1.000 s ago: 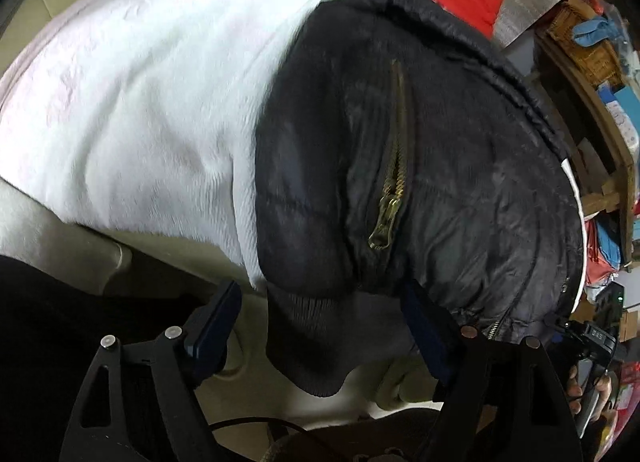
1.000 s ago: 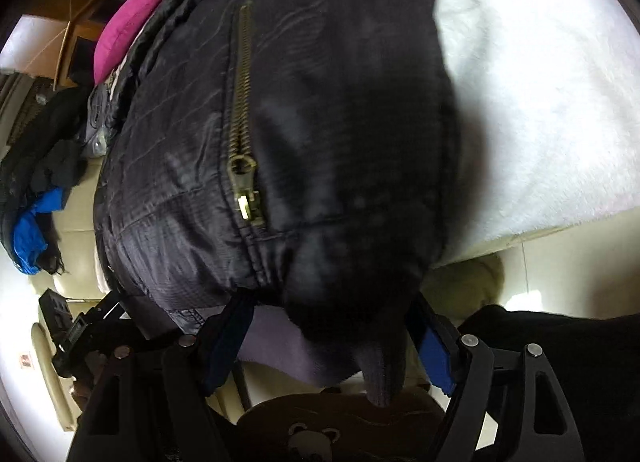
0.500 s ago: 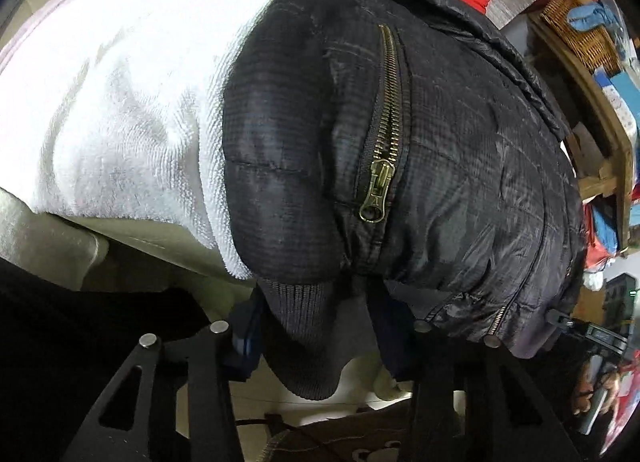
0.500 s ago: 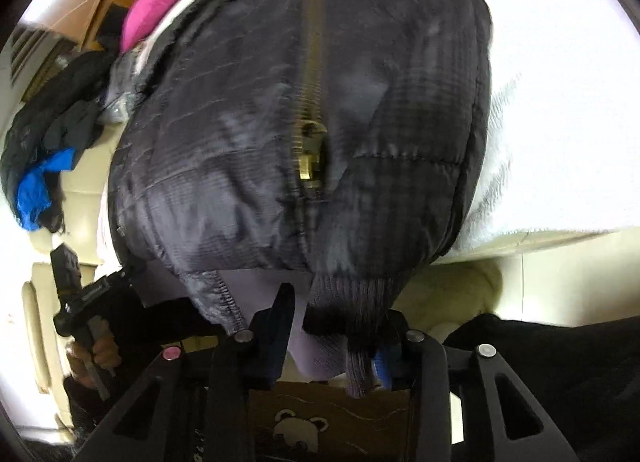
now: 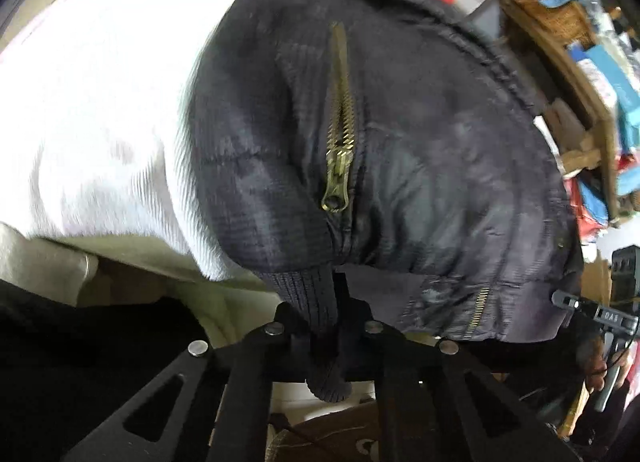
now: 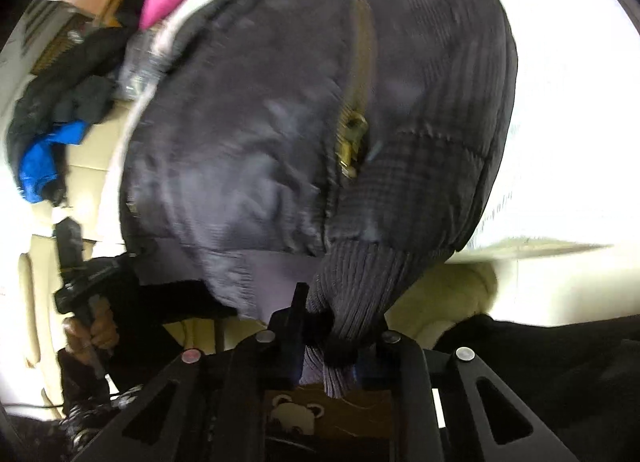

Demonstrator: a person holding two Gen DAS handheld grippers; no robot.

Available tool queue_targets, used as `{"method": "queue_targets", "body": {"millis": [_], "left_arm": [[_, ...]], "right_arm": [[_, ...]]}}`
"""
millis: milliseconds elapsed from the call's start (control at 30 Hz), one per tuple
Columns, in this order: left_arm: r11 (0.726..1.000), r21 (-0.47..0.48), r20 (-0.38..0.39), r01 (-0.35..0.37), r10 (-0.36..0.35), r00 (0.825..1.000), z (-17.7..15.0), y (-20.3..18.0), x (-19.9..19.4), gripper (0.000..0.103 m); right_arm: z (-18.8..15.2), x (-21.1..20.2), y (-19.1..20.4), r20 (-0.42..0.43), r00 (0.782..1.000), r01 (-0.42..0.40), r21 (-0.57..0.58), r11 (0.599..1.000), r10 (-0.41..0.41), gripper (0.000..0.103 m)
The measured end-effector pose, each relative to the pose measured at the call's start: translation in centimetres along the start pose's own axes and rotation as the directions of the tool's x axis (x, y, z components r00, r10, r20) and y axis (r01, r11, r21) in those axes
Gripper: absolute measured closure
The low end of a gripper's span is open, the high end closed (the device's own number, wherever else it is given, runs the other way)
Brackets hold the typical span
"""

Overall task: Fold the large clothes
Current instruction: 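Lift the hem with both grippers and fold it toward the collar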

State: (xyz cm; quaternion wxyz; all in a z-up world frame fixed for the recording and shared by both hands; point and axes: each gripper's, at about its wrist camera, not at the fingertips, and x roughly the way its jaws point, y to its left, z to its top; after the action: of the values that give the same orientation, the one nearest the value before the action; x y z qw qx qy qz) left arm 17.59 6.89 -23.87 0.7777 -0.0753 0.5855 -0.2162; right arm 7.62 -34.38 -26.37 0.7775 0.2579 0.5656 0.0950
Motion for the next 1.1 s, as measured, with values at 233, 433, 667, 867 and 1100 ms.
{"method": "queue_targets", "body": {"millis": [233,433,667,867,1100], "left_arm": [[0.974,0.083,0.138,0.209,-0.219,0.966,3.1,-2.1,-7.3,0.095],[0.950,0.137,0.259,0.281,-0.308,0.915,9.9,-2.4,-12.5,0.095],[0.945,0.115,0.346,0.305,-0.326,0.880,20.1,-1.8,-13.7,0.094],[0.944,0.063,0.365,0.323,-0.323,0.873,31.1,-2.4,-10.5,0.094],[0.954,0.008,0.330,0.299,-0.285,0.900,44.7,-2.7,-3.8,0.094]], "right_arm": [[2.2,-8.4,3.7,0.216,0.971,-0.078,-0.119,0.990,0.102,0.087],[7.2,-12.7,5.4,0.373,0.917,-0.076,-0.175,0.982,0.138,0.087],[16.3,-14.7,5.1,0.517,0.841,-0.115,-0.121,0.986,0.161,0.087],[27.2,-15.0,4.6,0.604,0.786,-0.123,-0.062,0.990,0.135,0.088],[43.1,-10.3,3.5,0.637,0.769,-0.089,0.032,0.996,0.048,0.089]]}}
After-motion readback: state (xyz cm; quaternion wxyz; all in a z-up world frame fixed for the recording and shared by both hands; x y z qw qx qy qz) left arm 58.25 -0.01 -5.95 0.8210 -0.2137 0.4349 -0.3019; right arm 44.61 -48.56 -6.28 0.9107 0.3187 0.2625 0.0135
